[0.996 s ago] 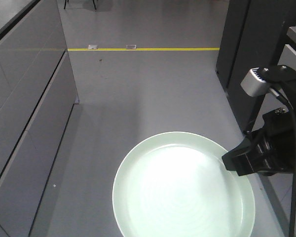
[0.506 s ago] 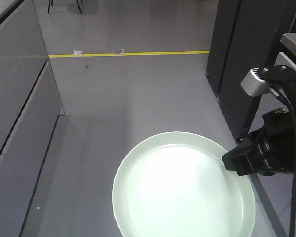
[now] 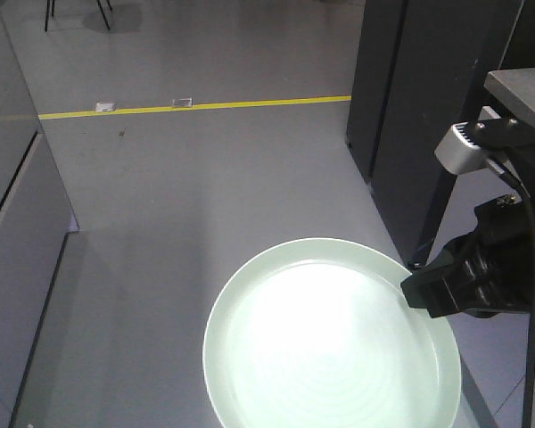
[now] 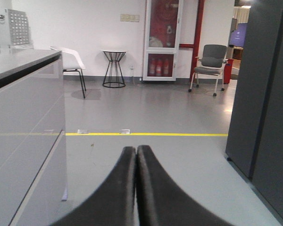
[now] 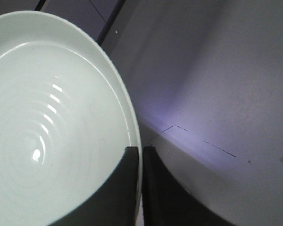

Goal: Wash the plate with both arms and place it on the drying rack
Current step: 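Hold the plate in the right gripper while the base drives to the sink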

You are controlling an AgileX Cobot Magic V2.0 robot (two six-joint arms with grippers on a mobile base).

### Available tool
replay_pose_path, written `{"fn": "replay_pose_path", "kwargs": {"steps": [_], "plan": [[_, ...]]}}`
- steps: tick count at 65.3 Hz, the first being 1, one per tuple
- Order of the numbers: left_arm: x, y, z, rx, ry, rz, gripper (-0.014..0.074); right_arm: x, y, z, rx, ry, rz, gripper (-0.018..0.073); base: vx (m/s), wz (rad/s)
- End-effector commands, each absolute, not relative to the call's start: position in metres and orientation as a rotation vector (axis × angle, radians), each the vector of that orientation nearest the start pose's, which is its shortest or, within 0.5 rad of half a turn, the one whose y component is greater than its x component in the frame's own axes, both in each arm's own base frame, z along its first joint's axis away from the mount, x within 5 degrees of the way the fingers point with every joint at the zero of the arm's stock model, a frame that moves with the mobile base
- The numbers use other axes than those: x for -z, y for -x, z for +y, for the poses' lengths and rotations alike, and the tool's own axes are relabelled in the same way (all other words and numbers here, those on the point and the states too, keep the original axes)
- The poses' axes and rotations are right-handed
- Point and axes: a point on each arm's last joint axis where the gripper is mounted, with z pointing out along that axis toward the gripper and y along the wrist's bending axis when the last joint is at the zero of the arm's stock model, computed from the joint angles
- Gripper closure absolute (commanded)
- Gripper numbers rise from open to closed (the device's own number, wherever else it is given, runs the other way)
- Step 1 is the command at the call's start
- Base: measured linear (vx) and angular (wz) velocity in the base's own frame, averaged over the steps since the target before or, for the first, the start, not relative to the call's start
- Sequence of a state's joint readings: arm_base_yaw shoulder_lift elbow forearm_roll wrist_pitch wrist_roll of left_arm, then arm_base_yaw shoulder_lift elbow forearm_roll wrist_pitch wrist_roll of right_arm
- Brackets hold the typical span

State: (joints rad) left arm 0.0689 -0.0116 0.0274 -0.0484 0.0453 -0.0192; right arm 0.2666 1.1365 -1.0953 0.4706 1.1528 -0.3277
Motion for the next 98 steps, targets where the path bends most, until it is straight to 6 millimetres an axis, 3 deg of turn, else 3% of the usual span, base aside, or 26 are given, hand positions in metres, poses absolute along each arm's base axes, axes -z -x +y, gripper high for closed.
{"fn": "replay_pose_path", "kwargs": {"steps": [1, 98], "plan": [[-0.2171, -0.0534, 0.0035, 0.01, 0.101, 1.425, 0.0603, -0.3703, -0.1866, 0.0922, -0.641, 0.631, 2.438, 0.0568, 0.22, -0.2], [-0.2171, -0.0534, 0.0035, 0.01, 0.101, 1.425, 0.0603, -0.3703, -0.1866, 0.0922, -0.641, 0.631, 2.438, 0.0568, 0.14, -0.38]]}}
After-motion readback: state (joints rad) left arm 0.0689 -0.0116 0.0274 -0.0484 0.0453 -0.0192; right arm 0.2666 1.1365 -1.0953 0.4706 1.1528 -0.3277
